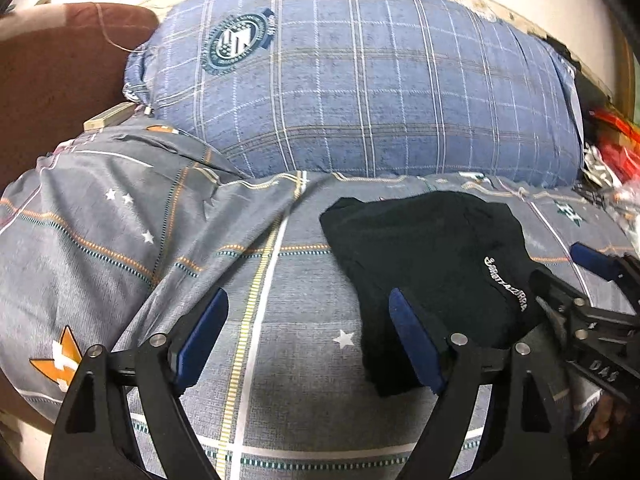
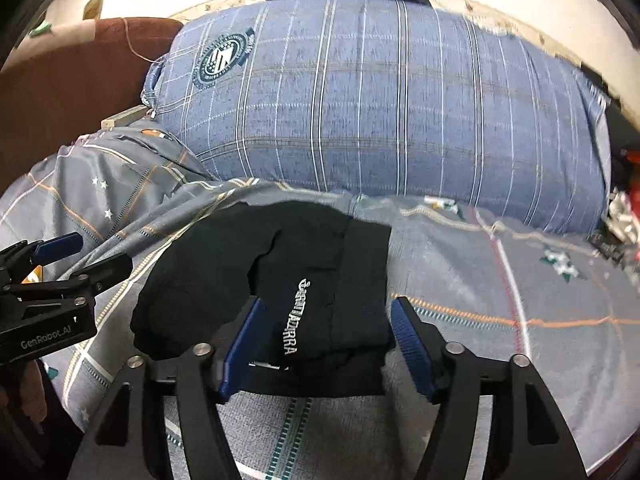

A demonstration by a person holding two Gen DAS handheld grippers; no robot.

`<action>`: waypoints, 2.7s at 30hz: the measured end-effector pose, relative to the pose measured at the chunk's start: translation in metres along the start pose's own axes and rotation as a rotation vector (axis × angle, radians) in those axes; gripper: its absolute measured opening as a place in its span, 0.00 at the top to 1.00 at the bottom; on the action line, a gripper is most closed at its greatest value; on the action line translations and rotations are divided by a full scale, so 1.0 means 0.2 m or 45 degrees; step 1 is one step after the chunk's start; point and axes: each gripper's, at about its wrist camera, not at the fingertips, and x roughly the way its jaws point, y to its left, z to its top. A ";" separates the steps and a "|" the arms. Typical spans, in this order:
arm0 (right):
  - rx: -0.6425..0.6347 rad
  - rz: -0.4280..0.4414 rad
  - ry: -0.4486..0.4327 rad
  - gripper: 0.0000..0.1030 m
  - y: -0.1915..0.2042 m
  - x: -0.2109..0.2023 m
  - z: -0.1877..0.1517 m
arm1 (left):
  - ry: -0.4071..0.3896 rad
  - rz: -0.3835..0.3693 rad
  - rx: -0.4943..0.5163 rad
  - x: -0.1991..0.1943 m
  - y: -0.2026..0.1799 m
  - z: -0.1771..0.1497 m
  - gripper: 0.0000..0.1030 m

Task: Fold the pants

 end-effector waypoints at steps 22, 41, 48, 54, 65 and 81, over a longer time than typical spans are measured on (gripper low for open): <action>0.018 -0.132 -0.062 0.24 -0.06 0.00 0.03 | -0.160 0.170 0.066 -0.03 -0.03 0.02 0.14; 0.052 -0.179 0.012 0.24 -0.13 0.09 -0.01 | -0.200 0.120 0.114 -0.10 -0.08 0.01 0.00; 0.075 -0.181 0.025 0.24 -0.16 0.10 -0.02 | -0.183 0.095 0.131 -0.09 -0.10 0.00 0.00; 0.094 -0.181 0.023 0.24 -0.18 0.09 -0.02 | -0.176 0.140 0.133 -0.09 -0.11 0.00 0.00; 0.108 -0.175 0.001 0.24 -0.18 0.08 -0.02 | -0.168 0.218 0.144 -0.07 -0.10 0.00 0.00; 0.113 -0.169 -0.009 0.23 -0.18 0.07 -0.01 | -0.197 0.250 0.190 -0.09 -0.13 -0.01 0.00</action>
